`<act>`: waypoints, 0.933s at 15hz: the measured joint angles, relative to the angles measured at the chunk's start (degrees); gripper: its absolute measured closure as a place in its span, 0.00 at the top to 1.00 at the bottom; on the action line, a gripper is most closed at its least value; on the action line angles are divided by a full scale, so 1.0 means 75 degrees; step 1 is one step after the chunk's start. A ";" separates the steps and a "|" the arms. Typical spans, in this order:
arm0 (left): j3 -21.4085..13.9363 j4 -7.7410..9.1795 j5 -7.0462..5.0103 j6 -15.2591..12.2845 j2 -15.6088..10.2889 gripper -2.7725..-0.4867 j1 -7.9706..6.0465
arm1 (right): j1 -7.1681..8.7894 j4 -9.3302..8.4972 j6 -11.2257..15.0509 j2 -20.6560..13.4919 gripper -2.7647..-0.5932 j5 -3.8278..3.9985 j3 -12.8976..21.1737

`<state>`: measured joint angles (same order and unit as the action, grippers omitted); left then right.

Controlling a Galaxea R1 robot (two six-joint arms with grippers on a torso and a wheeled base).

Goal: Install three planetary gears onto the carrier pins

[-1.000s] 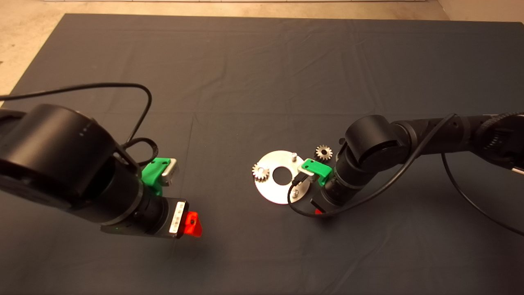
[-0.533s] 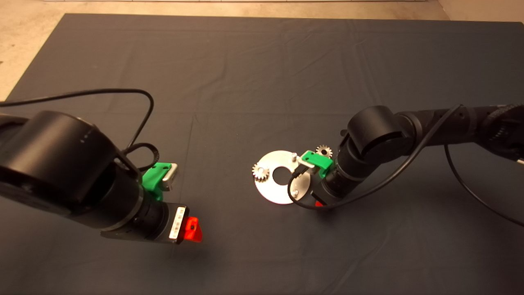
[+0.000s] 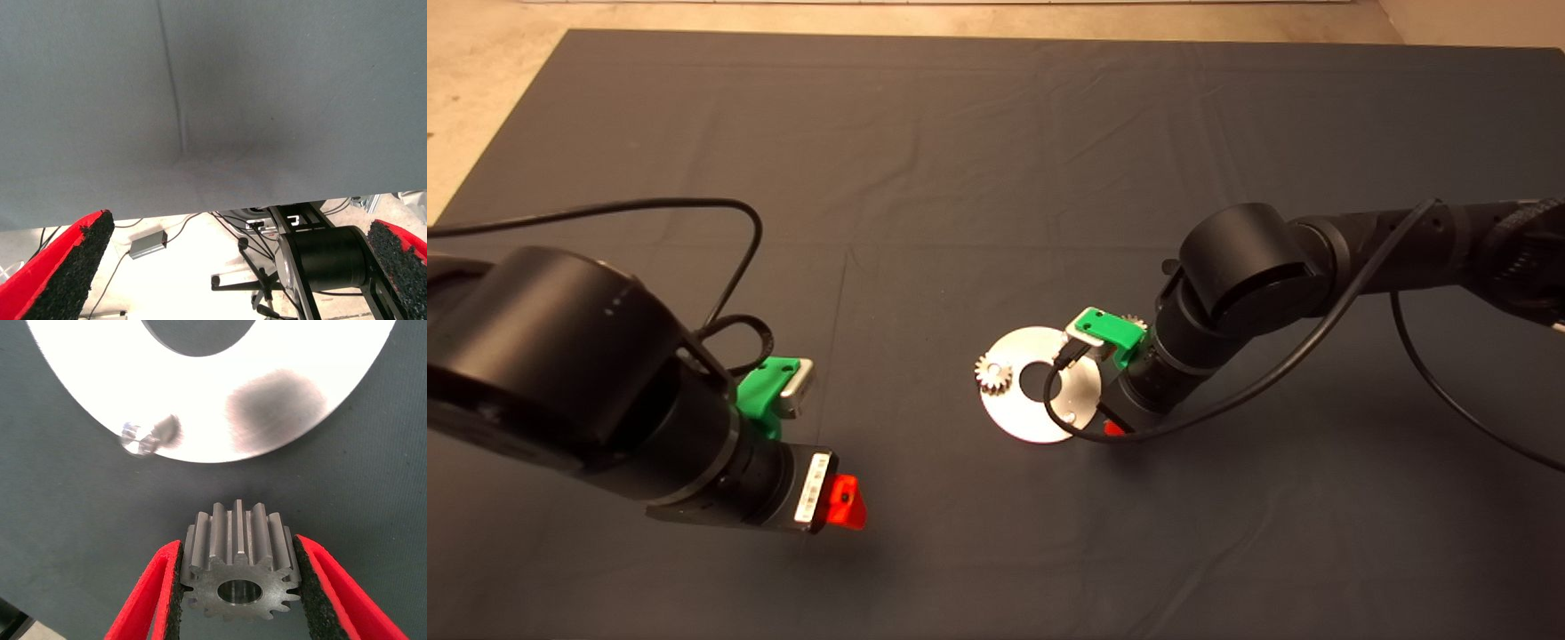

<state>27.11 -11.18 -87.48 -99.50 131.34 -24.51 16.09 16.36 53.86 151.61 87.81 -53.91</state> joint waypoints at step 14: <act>0.0000 -0.0099 0.0007 -0.0015 0.0004 1.00 0.0159 | 0.0356 -0.0193 0.0033 0.0536 0.19 0.0008 0.0124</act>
<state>27.11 -11.92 -87.43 -99.61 131.37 -23.32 18.76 14.91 54.10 155.63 87.87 -52.98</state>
